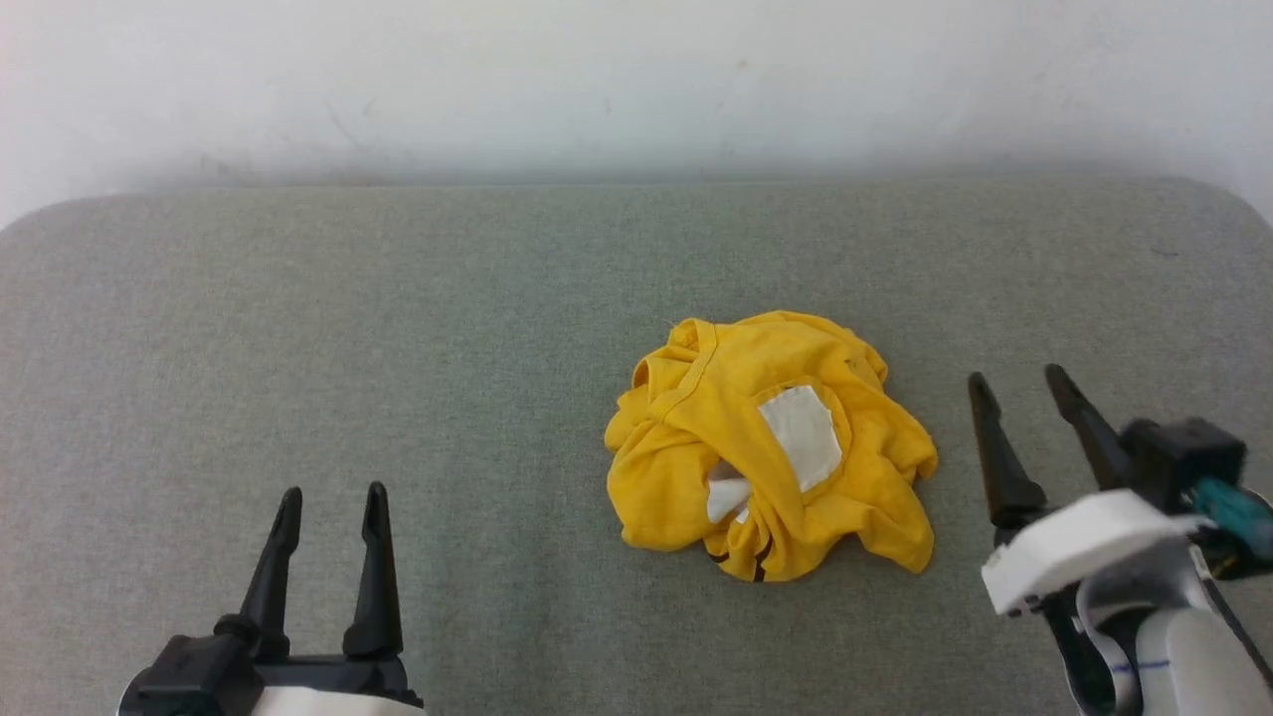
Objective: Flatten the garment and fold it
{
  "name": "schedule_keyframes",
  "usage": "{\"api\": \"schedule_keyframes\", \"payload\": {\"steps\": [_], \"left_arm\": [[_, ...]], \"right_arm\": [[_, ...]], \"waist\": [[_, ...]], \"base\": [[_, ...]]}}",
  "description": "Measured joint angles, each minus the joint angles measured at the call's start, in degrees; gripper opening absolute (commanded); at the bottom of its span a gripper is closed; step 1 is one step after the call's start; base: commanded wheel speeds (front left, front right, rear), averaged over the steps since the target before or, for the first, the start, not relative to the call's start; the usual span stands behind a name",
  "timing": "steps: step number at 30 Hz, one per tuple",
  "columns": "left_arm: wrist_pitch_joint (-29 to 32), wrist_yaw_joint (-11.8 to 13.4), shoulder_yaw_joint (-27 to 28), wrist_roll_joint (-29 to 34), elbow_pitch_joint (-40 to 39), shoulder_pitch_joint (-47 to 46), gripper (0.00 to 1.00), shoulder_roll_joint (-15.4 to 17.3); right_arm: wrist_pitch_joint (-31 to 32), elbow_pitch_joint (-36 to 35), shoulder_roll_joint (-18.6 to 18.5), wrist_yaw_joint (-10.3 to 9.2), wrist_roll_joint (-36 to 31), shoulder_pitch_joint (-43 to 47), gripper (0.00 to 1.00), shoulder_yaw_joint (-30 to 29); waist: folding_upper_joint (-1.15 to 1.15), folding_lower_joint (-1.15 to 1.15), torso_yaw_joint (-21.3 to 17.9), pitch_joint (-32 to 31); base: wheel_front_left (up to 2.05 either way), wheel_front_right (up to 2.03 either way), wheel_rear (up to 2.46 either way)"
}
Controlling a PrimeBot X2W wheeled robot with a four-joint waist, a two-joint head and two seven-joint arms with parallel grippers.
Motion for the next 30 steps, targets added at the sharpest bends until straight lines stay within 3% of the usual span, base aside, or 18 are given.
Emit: {"api": "schedule_keyframes", "payload": {"steps": [4,8,15,19,20,22,30], "left_arm": [[0.0,-2.55,0.91,1.0,1.44,-0.86,1.0,-1.52],[0.01,-4.11,1.25,1.74,2.92,-1.83,1.0,-2.35],[0.0,-5.82,1.62,2.0,5.01,-2.6,1.0,-3.09],[0.0,-6.21,1.6,2.36,5.76,-3.19,1.0,-3.24],[0.0,-6.42,1.63,2.4,5.92,-3.26,1.0,-3.26],[0.0,-6.43,1.64,2.41,6.27,-3.26,1.0,-3.36],[0.0,-6.5,2.14,2.41,6.72,-3.23,1.0,-3.58]], "right_arm": [[12.74,2.11,-0.13,-0.01,-1.68,-3.09,1.0,1.4],[20.96,5.63,-2.77,0.0,-2.83,-5.11,1.0,3.21],[23.64,13.3,-6.43,0.0,-2.99,-6.48,1.0,6.42],[21.87,19.06,-6.26,0.0,-2.63,-7.28,1.0,7.28],[21.31,20.08,-5.88,0.0,-2.36,-7.75,0.57,6.9],[20.6,21.67,-5.33,0.0,-2.42,-8.63,0.0,6.33],[18.8,19.84,-5.26,0.0,-2.38,-10.5,0.0,4.67]], "waist": [[0.0,0.0,0.59,1.06],[0.0,0.0,1.82,1.92],[0.0,0.0,4.84,2.99],[0.0,0.0,6.34,3.27],[0.0,0.0,6.6,3.27],[0.0,0.0,6.9,3.13],[0.0,0.0,6.08,1.55]], "base": [[0.0,0.0,0.0],[0.0,0.0,0.0],[0.0,0.0,0.0],[0.0,0.0,0.0],[0.0,0.0,0.0],[0.0,0.0,0.0],[0.0,0.0,0.0]]}}
